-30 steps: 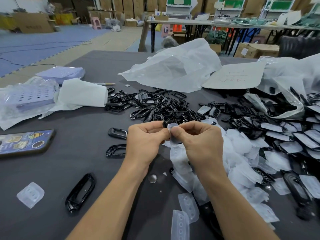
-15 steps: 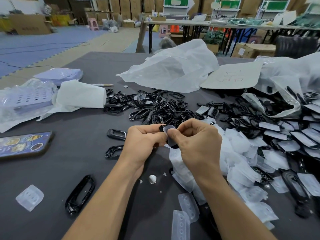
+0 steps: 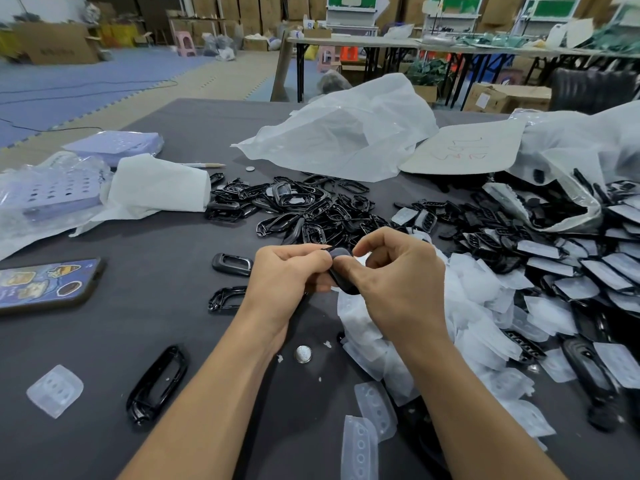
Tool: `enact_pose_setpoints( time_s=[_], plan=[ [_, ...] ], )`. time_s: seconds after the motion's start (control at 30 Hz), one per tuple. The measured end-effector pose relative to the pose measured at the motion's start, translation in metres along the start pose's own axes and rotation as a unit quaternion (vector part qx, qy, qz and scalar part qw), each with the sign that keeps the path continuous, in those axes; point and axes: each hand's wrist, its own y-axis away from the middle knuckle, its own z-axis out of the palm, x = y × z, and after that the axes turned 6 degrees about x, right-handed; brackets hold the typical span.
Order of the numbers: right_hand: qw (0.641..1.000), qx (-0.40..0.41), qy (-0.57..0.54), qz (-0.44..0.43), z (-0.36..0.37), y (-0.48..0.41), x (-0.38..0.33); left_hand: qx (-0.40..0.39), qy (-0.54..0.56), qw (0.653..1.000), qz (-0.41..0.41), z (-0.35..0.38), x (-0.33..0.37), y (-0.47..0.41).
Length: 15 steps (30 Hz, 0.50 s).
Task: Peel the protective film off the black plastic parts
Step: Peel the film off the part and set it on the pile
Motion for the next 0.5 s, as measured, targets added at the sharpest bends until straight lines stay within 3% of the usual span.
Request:
enact_pose_setpoints(
  time_s=[0.27, 0.5],
  plan=[
    [0.997, -0.055, -0.061, 0.005, -0.0019, -0.0006, -0.0011, 0.024, 0.013, 1.000, 0.007, 0.0003, 0.0019, 0.0004],
    [0.993, -0.058, -0.100, 0.034, -0.0013, -0.0017, 0.0026, 0.021, 0.032, 0.999, 0.004, -0.0006, 0.0031, 0.0013]
  ],
)
